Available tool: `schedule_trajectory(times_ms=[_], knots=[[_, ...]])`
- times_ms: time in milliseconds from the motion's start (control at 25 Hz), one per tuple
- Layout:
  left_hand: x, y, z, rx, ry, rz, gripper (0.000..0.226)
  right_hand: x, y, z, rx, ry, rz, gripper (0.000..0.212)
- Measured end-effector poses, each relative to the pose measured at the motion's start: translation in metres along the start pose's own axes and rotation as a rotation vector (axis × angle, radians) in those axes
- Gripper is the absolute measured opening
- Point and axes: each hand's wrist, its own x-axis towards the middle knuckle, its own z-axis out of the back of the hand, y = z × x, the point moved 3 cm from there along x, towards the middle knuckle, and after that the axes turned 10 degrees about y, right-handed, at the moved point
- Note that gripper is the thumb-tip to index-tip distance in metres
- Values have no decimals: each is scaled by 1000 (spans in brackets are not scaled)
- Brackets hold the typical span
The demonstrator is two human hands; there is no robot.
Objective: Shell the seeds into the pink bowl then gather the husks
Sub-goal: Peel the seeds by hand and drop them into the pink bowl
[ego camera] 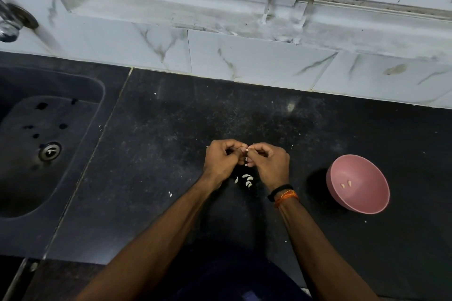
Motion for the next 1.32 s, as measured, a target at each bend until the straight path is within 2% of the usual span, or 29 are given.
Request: schedule_trajectory(times_ms=[200,320,520,640,1000,1320], knots=[[-3,-1,-2,-404,48,53,14,1,1,4,-10,39,43,9],[-3,0,-3,-542,86,111,17,2,1,5,-55,51,45,9],[0,5,2,-371,17,65,13,6,0,10,-160,86,96,14],[0,2,4,-309,-6,14,15,7,0,11,-209,124,97,10],[-3,-4,2,-556,-8,49,13,7,8,9,-163,90,43,9],[-4,-2,4,-505,10,6,11,4,11,6,75,82,17,6]])
